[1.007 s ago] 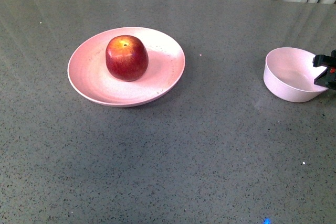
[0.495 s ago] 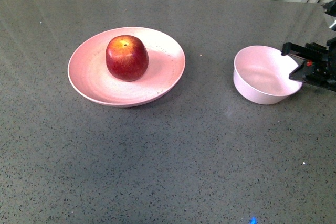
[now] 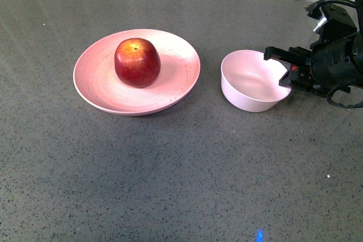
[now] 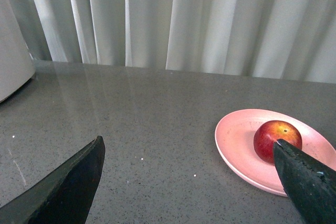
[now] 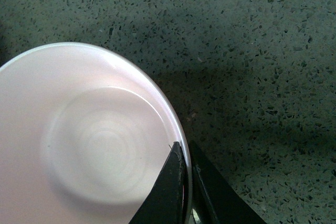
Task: Move apple from plate to bowl
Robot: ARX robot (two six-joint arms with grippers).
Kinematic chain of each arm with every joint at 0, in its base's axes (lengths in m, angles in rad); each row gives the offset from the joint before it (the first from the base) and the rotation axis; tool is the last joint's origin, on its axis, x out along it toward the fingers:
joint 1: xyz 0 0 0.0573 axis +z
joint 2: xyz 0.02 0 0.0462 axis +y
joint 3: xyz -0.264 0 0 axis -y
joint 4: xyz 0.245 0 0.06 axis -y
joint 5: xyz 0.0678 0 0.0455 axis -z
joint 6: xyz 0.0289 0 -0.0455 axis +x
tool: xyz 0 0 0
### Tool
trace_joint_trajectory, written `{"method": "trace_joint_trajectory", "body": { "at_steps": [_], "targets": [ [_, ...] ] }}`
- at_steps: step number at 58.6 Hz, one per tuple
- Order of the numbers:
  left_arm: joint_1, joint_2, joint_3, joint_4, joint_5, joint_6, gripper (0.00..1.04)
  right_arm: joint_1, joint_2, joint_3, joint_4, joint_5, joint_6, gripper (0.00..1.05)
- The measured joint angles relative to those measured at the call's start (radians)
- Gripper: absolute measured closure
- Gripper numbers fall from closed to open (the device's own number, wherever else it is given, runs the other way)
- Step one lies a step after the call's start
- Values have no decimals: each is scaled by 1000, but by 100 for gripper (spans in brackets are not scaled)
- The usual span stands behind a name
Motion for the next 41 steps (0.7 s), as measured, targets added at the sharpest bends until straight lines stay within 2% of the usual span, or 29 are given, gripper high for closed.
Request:
{"method": "trace_joint_trajectory", "body": {
  "at_steps": [13,27,31,38,41],
  "targets": [
    [0,0,0,0,0,0,9,5,0,5,6,-10,8,101],
    [0,0,0,0,0,0,9,-19,-117,-60,73,-64,51,53],
    [0,0,0,0,0,0,9,-43,-216,-114,112,-76,38,38],
    [0,0,0,0,0,0,9,-83,-354,-197,158,-113,9,20],
    [0,0,0,0,0,0,9,-116,-463,-264,192,-138,-12,9]
  ]
}}
